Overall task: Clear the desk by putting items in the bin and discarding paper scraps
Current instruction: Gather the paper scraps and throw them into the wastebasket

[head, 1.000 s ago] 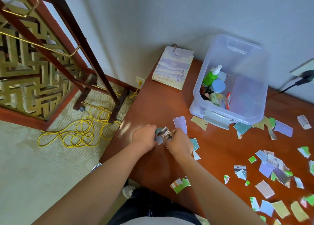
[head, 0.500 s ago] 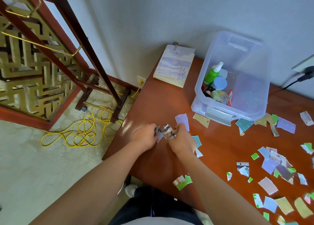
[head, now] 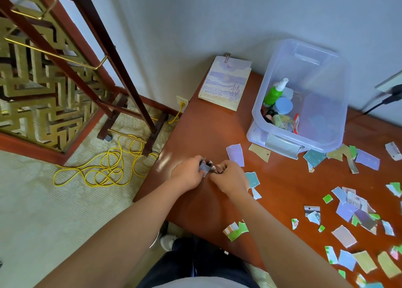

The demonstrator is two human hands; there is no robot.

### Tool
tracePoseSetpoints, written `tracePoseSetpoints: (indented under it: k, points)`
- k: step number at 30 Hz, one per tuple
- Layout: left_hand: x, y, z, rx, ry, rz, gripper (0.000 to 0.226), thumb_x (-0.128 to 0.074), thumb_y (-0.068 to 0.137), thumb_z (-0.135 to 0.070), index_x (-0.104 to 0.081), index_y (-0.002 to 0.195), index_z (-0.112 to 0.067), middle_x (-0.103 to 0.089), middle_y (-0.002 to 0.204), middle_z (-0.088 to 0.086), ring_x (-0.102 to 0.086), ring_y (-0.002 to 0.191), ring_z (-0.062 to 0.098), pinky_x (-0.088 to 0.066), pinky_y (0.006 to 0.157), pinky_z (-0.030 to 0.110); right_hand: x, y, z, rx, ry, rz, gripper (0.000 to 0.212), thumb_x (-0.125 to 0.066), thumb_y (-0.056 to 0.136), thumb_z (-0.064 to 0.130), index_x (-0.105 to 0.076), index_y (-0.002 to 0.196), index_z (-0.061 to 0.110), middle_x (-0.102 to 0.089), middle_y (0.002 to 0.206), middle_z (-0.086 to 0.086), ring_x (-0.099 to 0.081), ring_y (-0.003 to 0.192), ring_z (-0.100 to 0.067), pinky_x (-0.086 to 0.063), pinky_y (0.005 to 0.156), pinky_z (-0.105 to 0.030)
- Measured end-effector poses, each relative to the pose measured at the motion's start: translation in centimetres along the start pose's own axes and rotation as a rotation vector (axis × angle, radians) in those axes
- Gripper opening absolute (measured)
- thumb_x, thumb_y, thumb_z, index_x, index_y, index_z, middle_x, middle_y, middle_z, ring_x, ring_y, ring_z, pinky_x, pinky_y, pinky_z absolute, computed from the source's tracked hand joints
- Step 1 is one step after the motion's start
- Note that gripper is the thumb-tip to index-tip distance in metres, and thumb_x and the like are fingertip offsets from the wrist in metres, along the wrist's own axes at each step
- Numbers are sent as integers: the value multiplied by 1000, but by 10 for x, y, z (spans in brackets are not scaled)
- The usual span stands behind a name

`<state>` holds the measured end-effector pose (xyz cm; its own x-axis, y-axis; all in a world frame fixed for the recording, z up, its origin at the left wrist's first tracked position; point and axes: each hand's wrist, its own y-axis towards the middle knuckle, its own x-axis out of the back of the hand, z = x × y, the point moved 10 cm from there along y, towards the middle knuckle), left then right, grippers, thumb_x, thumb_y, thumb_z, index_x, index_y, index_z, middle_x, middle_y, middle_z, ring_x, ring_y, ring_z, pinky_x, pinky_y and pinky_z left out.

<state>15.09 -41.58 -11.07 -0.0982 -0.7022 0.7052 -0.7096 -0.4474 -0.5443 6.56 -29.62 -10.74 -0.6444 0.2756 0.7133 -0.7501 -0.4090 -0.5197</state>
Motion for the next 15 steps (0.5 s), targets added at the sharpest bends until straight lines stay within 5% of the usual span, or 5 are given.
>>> tracePoseSetpoints:
  k: [3, 7, 12, 15]
  points:
    - [8, -4, 10, 47, -173, -10, 31, -48, 97, -28, -49, 126, -16, -60, 124, 7, -57, 111, 28, -45, 86, 35, -7, -1, 15, 6, 280, 66, 22, -69, 72, 20, -47, 73, 18, -58, 68, -2, -54, 60, -16, -41, 54, -27]
    - [33, -17, 37, 140, -527, -120, 44, -50, 98, -22, -43, 140, -12, -55, 133, 5, -50, 125, 23, -36, 99, 27, -18, -11, 49, 3, 664, 184, 31, -72, 78, 0, -56, 103, 10, -60, 79, -2, -52, 56, -8, -40, 43, -12]
    - [64, -45, 103, 274, -760, -312, 30, -52, 96, -21, -58, 121, -5, -63, 87, 2, -62, 93, 25, -47, 86, 34, -55, -27, 103, 65, 729, 319, 27, -69, 86, 5, -63, 113, 5, -65, 82, -5, -56, 56, -13, -47, 45, -24]
    - [72, -69, 148, 341, -855, -398, 25, -51, 96, -20, -59, 116, -7, -66, 96, 10, -62, 101, 30, -47, 90, 37, -89, -45, 139, 100, 737, 405, 20, -65, 88, 0, -64, 105, 9, -63, 93, -10, -63, 67, -15, -59, 59, -30]
